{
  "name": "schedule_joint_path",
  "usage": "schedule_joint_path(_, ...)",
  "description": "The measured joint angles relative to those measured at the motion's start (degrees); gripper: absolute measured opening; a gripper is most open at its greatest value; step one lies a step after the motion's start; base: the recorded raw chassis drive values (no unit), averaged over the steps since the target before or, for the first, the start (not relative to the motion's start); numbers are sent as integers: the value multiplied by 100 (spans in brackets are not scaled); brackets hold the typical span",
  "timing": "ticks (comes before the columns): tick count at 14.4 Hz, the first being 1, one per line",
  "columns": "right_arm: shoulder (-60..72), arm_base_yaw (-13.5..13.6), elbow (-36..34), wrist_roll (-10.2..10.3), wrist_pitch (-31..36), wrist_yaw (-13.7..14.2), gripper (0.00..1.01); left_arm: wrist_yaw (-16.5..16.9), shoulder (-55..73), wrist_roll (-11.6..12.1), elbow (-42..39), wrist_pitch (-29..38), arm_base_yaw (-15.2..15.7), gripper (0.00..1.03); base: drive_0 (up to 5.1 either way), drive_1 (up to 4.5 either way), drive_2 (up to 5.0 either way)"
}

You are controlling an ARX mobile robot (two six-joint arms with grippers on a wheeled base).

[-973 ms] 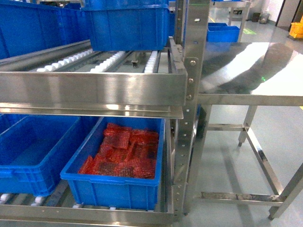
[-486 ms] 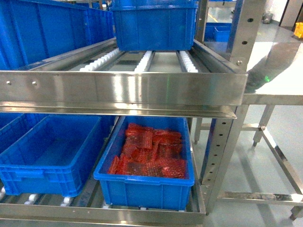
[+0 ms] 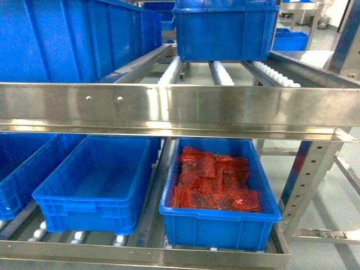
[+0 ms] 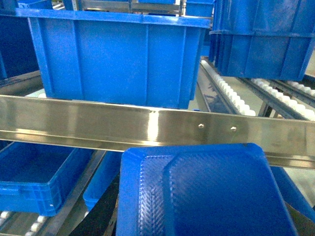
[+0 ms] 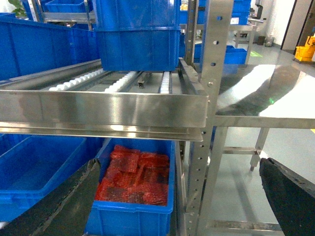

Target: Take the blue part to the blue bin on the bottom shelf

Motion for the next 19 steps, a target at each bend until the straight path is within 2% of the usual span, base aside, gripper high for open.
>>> schedule_joint_path(4,0,0,0,-2,-17,2,98,0,2,2,0,-28,0,44,-509,236,236)
schedule_joint_path(19,0,0,0,0,-13,-9,98,0,0,0,-2,-17,2,43,0,0,0)
